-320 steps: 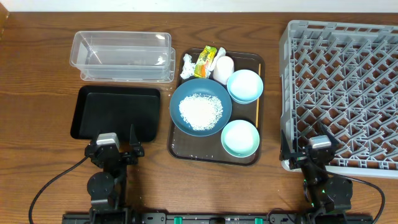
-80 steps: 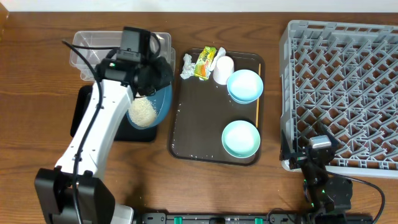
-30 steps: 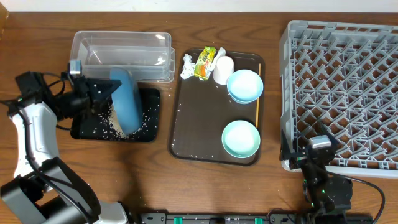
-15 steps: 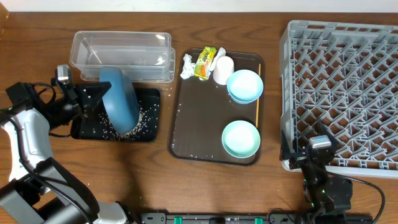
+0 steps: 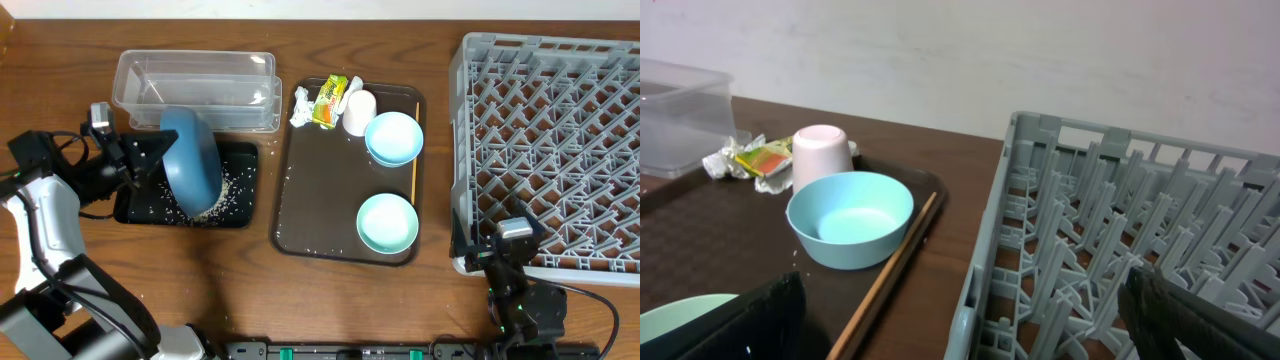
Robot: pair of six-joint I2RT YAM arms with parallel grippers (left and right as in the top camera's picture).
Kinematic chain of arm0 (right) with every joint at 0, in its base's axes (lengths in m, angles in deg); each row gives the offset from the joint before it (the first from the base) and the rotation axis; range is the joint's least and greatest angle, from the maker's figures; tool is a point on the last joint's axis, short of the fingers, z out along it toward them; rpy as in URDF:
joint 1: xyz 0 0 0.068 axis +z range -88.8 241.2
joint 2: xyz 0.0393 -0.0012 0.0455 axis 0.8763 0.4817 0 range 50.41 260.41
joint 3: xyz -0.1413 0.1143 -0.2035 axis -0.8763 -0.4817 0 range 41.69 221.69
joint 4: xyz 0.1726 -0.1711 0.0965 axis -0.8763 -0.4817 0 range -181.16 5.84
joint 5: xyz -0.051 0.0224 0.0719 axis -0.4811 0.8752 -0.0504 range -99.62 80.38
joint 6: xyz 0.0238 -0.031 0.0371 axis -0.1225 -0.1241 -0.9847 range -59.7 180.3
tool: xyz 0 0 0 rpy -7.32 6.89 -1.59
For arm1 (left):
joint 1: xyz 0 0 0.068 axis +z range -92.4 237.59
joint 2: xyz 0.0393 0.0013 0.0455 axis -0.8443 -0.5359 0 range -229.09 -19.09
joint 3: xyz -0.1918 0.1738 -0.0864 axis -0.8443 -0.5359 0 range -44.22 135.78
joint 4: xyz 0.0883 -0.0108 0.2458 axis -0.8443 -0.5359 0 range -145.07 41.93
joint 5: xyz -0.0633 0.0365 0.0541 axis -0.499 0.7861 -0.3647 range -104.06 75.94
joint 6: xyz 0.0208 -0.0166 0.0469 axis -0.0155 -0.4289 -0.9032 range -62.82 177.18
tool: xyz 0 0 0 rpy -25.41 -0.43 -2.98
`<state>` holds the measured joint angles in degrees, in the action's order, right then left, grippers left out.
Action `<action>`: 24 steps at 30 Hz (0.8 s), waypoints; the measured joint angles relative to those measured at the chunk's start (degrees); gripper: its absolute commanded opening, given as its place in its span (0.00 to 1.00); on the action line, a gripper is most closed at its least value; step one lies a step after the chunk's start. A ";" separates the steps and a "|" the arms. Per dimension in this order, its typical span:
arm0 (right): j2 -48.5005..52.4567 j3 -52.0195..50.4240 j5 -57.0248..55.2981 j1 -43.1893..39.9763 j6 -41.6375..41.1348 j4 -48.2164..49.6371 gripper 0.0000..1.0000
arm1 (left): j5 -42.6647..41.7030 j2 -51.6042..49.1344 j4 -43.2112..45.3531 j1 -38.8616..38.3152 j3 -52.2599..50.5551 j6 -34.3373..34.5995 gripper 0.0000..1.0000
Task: Sort waste into correct bins and load items into the dishwasher rack
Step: 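Carry the empty blue plate back and lower it onto the brown tray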
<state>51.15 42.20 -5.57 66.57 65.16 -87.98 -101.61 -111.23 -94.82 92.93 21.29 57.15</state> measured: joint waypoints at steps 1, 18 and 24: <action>0.00 0.00 0.00 0.00 0.02 0.00 0.99 | 0.00 0.48 -0.72 -0.07 0.00 -0.02 0.06; 0.00 0.00 0.00 0.00 0.02 0.00 0.99 | 30.23 21.49 4.90 -29.86 -0.04 5.92 0.06; 0.00 0.00 0.00 0.00 0.02 0.00 0.99 | 52.33 20.63 8.35 -52.17 -0.04 13.46 0.06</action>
<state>51.15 42.20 -5.57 66.57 65.19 -87.98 -49.28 -90.60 -86.47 40.75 21.25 70.62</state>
